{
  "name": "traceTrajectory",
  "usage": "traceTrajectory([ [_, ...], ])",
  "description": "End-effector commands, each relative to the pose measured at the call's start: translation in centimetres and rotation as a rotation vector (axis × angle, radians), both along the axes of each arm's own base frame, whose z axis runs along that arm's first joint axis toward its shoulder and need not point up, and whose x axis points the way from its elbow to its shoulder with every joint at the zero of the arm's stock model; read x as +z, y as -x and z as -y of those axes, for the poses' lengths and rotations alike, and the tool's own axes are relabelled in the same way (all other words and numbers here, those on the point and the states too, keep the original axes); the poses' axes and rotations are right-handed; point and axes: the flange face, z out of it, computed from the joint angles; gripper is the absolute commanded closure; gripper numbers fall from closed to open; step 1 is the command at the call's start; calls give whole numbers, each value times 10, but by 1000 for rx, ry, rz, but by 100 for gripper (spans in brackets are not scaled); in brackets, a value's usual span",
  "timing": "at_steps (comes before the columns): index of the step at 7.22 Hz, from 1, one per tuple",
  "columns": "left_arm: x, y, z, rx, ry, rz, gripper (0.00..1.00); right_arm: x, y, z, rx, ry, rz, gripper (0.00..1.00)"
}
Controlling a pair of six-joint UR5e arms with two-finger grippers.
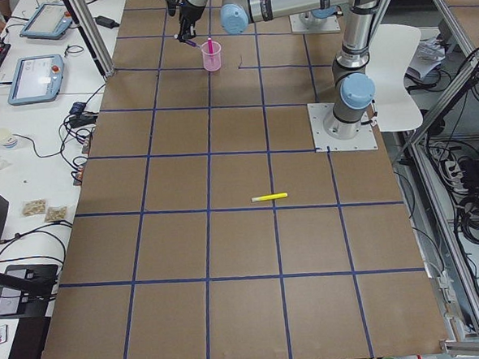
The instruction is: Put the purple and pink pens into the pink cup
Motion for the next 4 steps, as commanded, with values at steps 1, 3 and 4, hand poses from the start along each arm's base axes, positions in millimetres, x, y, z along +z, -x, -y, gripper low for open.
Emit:
traceTrajectory([
  [1,-29,66,-17,86,13,32,96,3,-43,-2,-227,35,42,0],
  [3,-63,102,-30,157,27,13,96,0,-56,-3,-201,33,43,0],
  [4,-73,111,-33,160,21,10,96,-1,-61,-4,-189,31,43,0],
])
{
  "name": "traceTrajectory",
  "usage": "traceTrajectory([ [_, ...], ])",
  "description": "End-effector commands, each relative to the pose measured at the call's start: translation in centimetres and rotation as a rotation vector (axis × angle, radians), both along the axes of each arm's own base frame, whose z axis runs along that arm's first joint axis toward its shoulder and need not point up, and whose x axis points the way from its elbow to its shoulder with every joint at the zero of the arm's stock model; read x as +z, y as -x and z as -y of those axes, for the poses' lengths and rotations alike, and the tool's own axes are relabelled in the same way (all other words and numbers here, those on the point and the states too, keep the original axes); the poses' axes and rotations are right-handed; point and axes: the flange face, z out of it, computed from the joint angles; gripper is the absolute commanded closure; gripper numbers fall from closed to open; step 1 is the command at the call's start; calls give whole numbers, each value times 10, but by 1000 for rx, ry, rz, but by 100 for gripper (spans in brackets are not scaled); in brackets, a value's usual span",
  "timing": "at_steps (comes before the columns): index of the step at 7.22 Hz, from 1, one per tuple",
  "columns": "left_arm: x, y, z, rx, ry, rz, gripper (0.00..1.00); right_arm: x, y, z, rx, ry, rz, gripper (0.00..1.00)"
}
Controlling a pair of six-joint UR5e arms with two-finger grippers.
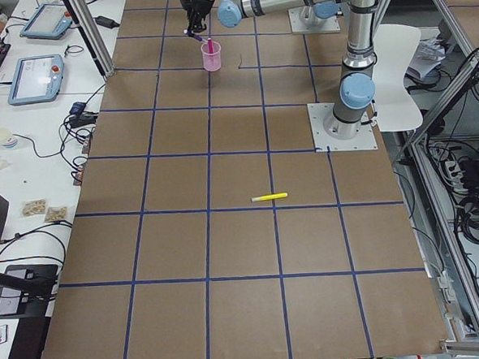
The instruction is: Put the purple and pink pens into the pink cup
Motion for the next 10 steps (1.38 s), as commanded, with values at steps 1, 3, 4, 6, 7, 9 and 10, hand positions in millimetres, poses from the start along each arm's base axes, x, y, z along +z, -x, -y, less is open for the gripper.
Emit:
traceTrajectory([
  [1,-27,24,-7,41,11,8,96,-1,-8,0,16,7,-1,0],
  [3,-45,38,-13,25,23,29,96,-2,-10,-1,19,8,1,0],
  [4,-53,38,-19,19,18,32,96,-3,-10,-1,19,7,-1,0],
  [6,-61,43,-28,7,13,34,96,-4,-10,-1,20,5,0,0],
  [7,-63,48,-32,-3,9,35,96,-4,-10,-1,20,5,0,0],
  [9,-69,50,-32,5,1,37,70,-4,-10,-1,18,5,0,0],
  [10,-74,50,-35,11,-10,37,53,-5,-10,-1,18,4,0,0],
])
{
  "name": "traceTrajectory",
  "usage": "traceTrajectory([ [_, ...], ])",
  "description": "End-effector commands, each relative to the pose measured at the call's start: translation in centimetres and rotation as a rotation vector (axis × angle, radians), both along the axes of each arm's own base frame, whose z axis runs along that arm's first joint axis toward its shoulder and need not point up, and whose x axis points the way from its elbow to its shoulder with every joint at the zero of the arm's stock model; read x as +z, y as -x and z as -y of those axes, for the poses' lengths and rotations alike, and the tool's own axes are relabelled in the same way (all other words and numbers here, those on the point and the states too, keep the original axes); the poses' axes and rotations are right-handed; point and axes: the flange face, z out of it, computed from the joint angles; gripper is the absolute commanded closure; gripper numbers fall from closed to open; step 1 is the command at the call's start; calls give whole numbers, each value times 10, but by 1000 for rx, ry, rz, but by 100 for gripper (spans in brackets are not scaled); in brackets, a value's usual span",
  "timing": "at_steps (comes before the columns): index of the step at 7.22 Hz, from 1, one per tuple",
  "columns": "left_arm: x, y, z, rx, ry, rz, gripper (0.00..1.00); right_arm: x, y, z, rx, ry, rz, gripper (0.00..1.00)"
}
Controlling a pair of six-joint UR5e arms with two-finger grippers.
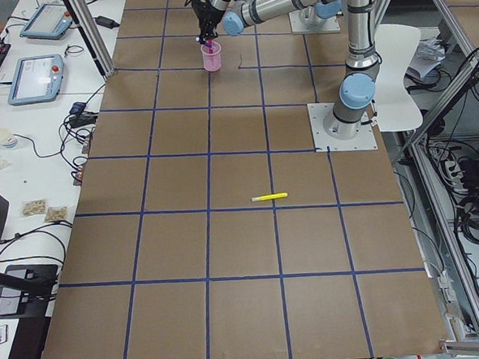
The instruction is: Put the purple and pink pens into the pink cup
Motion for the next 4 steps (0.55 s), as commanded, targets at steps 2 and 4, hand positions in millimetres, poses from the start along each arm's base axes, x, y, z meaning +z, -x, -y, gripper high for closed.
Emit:
traceTrajectory([
  [2,-14,-2,-8,3,-27,9,20,0,0,0,-4,0,0,0],
  [4,14,-19,1,-20,10,14,0,0,0,0,-5,0,0,0],
])
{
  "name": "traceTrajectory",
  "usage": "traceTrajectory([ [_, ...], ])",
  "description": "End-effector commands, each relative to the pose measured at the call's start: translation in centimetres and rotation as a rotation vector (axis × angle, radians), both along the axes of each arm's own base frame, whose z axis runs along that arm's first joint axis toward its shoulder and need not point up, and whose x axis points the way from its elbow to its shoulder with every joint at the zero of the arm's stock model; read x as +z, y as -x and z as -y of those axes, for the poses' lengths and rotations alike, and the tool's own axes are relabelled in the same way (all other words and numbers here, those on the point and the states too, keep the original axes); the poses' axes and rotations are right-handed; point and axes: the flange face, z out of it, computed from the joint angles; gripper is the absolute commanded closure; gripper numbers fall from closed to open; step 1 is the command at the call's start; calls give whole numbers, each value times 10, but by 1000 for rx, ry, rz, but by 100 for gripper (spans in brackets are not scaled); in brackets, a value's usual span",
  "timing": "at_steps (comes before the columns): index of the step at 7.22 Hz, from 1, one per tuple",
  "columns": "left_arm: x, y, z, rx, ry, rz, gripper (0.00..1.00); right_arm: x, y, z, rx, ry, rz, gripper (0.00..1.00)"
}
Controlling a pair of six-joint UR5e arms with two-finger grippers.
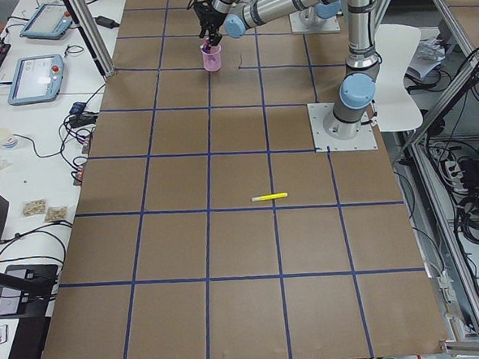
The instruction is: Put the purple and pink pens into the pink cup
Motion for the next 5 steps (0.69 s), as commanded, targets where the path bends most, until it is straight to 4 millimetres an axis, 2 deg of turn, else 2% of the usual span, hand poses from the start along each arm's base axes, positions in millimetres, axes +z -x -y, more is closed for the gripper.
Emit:
traceTrajectory([
  [1,23,-35,16,-56,12,42,0,0,0,0,-1,0,-1,0],
  [2,35,-64,20,-62,-74,95,0,0,0,0,-1,0,-1,0],
  [3,57,-89,16,-115,-163,153,0,1,0,0,-1,1,-1,0],
  [4,78,-121,18,-197,-283,193,0,0,0,0,-1,0,-1,0],
  [5,104,-151,20,-257,-337,151,0,0,0,0,-1,0,-1,0],
])
